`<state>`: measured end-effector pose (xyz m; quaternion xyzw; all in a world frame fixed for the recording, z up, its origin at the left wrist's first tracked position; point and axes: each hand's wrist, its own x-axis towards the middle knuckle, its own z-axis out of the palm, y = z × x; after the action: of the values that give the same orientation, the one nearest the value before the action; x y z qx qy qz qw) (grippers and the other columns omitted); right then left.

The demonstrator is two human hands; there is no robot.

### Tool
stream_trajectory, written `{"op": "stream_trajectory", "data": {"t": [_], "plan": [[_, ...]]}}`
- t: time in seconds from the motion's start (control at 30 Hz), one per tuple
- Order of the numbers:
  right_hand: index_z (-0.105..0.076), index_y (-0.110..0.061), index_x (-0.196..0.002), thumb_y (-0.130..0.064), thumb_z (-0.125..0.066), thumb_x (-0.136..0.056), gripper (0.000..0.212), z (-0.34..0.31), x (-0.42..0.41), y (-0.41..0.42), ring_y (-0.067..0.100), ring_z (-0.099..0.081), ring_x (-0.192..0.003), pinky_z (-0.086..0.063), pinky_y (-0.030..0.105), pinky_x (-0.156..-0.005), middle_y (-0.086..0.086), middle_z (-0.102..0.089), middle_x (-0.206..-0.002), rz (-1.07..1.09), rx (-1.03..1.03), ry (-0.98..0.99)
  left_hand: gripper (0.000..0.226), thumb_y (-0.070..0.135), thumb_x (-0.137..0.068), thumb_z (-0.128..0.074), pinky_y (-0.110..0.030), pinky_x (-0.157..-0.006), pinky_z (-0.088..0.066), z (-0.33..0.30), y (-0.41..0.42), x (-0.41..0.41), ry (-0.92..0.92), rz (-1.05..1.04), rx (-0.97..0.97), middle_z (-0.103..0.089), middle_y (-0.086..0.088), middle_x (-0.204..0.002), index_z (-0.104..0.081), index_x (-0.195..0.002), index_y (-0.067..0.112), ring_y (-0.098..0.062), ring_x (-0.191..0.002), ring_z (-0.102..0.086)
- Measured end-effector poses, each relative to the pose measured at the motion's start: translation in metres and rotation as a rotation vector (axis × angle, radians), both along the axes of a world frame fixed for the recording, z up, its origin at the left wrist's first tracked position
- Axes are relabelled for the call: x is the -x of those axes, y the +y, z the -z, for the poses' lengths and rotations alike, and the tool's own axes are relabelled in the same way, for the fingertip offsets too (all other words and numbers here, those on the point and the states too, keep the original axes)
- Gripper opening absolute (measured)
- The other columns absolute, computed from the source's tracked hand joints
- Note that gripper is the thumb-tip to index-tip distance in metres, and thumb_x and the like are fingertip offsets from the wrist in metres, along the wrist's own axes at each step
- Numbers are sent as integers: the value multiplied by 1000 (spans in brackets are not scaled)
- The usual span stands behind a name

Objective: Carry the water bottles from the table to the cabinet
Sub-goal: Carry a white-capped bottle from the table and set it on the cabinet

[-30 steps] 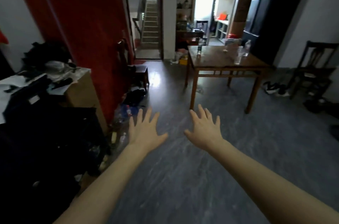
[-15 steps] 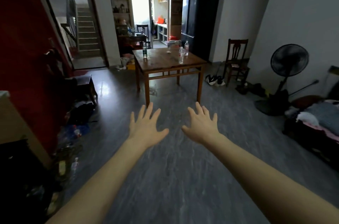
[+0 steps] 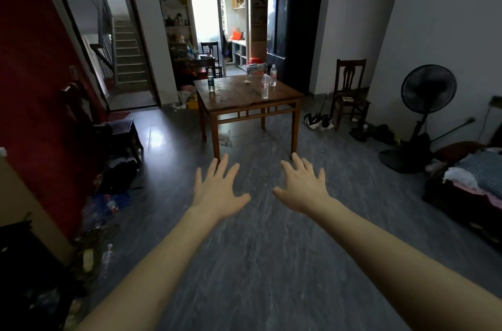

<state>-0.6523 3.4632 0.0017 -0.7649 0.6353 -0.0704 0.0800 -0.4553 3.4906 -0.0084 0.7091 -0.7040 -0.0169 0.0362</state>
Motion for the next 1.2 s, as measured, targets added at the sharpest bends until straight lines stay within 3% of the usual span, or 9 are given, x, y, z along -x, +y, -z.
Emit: {"op": "stream_trajectory", "data": {"t": [0.5,1.2], "plan": [[-11,-24,-158,-48,-50,-95,78,0,-3,-95,27,3,-153,-4,60,-120,4,5,-167,-72,12,-37,88,68,-94,-45,-54,-125,1,-7,-88,3,-3,-66,15,13,-1,-171,-5,-162,30,-24,-158,10],[-11,-25,-158,-50,-51,-94,80,-2,-113,-382,27,4,-153,-4,60,-120,3,6,-167,-14,-12,-50,89,69,-92,-44,-54,-126,2,-29,-391,-101,0,5,62,15,-1,-171,-5,-163,31,-23,-158,12]]}}
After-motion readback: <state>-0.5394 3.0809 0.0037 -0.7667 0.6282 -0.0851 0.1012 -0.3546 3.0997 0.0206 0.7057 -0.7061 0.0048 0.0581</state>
